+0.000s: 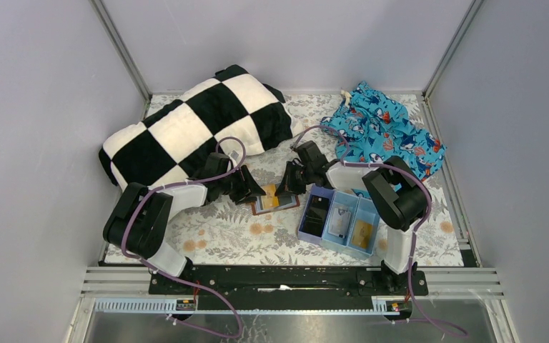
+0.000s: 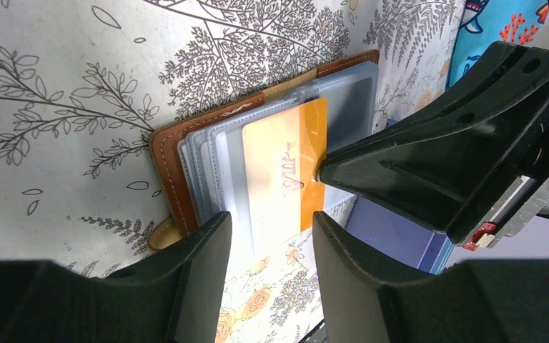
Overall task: Take the credit cards out of the card holder
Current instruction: Remove the credit card from the card holder.
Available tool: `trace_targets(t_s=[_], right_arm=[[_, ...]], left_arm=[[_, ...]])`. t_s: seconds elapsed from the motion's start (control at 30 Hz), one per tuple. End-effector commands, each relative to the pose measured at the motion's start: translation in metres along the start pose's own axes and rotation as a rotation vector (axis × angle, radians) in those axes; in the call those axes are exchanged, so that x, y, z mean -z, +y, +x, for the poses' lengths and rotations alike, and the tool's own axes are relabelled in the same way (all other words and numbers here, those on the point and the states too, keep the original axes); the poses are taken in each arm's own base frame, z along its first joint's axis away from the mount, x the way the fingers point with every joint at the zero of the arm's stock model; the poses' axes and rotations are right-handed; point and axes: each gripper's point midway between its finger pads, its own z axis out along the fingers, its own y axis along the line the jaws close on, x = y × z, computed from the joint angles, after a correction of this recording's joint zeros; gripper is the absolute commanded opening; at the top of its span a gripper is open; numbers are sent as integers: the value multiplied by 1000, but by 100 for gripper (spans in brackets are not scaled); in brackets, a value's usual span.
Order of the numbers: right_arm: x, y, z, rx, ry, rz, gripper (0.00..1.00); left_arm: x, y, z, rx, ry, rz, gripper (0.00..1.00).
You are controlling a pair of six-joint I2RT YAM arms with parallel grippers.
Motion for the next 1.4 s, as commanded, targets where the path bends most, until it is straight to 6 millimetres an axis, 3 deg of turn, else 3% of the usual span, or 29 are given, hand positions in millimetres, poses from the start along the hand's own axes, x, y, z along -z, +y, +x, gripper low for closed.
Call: trace_targets(t_s=[0.0, 0.23, 0.63, 0.93, 1.37], right_arm=[[19, 3, -16, 37, -69, 15, 0], [37, -2, -28, 67, -139, 71, 0], [49, 8, -33, 127, -142, 78, 0], [51, 14, -29, 176, -98, 77, 0], [28, 31, -13, 224, -29, 60, 0]], left_arm=[[-1, 36, 11, 8, 23, -145, 51], [2, 35, 8, 1, 14, -158, 51], [14, -14, -9, -33, 41, 15, 53], [13, -27, -7, -33, 79, 74, 54], [10, -29, -2, -23, 98, 115, 55]])
